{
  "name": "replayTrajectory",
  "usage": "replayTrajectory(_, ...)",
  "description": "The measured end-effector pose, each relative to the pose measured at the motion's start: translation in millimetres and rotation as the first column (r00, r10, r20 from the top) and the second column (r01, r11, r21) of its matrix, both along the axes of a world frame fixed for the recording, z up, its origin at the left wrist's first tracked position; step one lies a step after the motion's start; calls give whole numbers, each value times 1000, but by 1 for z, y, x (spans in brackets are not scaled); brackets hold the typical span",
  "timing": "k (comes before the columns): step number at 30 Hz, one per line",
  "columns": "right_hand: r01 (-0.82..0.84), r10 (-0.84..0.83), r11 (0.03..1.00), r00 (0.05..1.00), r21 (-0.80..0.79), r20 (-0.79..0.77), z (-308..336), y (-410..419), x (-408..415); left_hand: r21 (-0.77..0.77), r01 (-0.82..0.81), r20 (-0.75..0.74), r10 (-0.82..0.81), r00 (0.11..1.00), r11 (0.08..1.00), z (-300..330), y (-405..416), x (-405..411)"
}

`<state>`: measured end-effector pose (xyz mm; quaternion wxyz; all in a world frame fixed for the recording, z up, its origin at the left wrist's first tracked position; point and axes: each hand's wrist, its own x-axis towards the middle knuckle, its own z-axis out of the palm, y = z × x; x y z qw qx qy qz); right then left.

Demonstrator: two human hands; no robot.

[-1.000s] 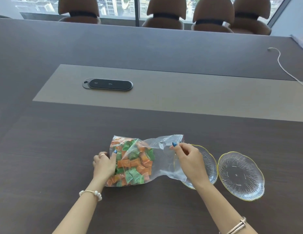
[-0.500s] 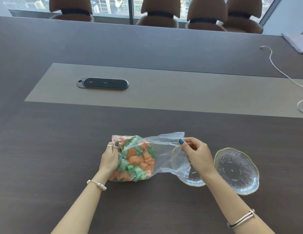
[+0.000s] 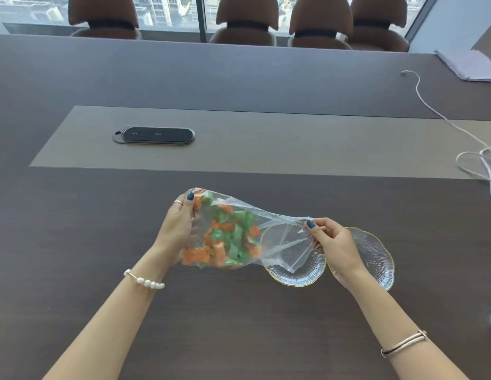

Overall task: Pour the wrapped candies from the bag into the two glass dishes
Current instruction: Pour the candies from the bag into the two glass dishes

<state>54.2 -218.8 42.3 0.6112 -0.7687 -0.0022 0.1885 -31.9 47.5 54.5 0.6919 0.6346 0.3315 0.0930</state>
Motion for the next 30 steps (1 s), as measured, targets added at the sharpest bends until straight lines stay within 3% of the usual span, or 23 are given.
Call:
replayTrajectory(5, 6, -6, 1000, 999, 13, -40, -2, -14, 0, 62, 32, 13, -33, 999, 998, 17, -17, 4)
replayTrajectory(13, -3, 4, 1000, 997, 16, -78, -10, -13, 4, -1, 0, 61, 0, 998, 1000, 38, -26, -1)
replayTrajectory(30, -57, 56, 996, 998, 71, 11, 9, 0, 4, -2, -60, 142, 60, 988, 998, 72, -29, -8)
